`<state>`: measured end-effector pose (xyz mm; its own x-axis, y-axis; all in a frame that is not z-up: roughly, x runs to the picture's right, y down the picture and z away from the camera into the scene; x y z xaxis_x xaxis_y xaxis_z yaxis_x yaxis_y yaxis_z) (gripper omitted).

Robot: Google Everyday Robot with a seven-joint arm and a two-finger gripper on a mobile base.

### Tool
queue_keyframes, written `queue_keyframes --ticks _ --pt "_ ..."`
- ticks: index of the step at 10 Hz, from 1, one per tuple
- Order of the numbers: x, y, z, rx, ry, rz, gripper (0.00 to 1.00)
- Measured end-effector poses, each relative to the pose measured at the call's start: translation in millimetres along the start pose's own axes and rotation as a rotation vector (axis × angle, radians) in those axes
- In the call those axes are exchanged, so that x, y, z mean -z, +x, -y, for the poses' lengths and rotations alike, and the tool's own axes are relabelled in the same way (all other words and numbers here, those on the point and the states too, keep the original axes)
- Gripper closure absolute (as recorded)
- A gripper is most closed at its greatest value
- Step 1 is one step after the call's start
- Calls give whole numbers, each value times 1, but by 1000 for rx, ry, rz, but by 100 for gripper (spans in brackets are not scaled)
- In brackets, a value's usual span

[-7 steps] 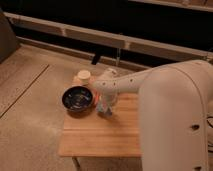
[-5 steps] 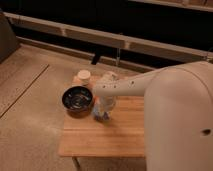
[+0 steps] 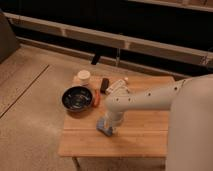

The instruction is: Wipe the white sponge on the table

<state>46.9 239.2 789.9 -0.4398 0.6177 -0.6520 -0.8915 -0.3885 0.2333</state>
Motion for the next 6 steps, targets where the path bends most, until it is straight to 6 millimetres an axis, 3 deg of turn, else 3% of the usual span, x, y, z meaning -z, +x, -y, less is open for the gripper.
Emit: queue_keyframes --ticks 1,6 --pt "-5 -7 29 -47 36 13 85" --pt "-3 -17 40 -68 52 29 85"
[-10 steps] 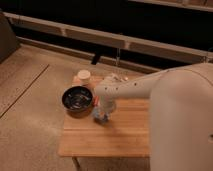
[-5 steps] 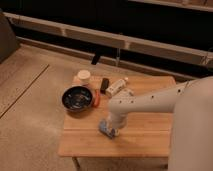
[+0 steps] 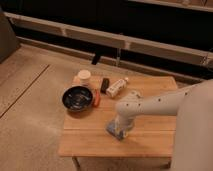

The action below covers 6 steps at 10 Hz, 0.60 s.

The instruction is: Wipe the white sponge on the table

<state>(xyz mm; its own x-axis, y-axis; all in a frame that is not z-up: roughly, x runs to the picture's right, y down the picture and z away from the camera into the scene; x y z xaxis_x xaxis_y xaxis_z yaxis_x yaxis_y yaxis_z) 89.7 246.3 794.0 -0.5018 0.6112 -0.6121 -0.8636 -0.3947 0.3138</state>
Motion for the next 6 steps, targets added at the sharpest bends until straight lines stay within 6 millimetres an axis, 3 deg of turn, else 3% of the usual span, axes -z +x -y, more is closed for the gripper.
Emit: queue_keyframes --ticks 1,3,6 --pt "0 -1 0 -1 1 1 85" --pt "5 -27 12 -30 32 34 85" --pt "52 -150 54 -145 165 211 85"
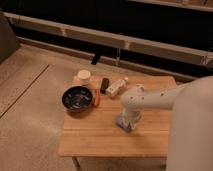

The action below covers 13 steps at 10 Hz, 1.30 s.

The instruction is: Wipe the white sponge on the table

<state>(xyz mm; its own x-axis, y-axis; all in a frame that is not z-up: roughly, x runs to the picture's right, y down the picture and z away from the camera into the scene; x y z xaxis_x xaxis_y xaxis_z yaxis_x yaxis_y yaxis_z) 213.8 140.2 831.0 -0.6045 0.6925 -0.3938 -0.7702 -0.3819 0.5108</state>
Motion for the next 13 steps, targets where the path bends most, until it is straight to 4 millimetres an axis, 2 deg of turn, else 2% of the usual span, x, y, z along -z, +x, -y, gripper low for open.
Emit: queue_keyframes --ticks 1,2,4,5,8,13 --pt "8 -38 -4 -22 29 55 85" --pt "11 -59 -15 -27 43 86 85" --pt "7 -71 -45 -6 45 108 85" --pt "3 -70 -63 14 40 109 85" --pt "-2 -53 -98 61 2 90 85" --pt "8 -14 -134 133 -62 54 85"
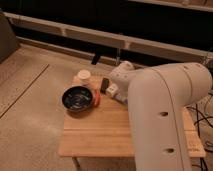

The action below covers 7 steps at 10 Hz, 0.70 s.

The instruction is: Wipe the white sponge on the table

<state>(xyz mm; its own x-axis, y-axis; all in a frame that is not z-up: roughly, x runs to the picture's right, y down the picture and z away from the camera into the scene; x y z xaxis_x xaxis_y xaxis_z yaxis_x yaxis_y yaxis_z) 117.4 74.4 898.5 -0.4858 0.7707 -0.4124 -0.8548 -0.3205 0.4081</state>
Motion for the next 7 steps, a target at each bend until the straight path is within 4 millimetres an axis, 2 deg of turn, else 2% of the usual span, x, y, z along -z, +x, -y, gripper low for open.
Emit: queue_keyframes --ticks 5,7 --pt "8 73 -42 127 -48 -48 85" --pt "8 98 -49 158 -53 -65 85"
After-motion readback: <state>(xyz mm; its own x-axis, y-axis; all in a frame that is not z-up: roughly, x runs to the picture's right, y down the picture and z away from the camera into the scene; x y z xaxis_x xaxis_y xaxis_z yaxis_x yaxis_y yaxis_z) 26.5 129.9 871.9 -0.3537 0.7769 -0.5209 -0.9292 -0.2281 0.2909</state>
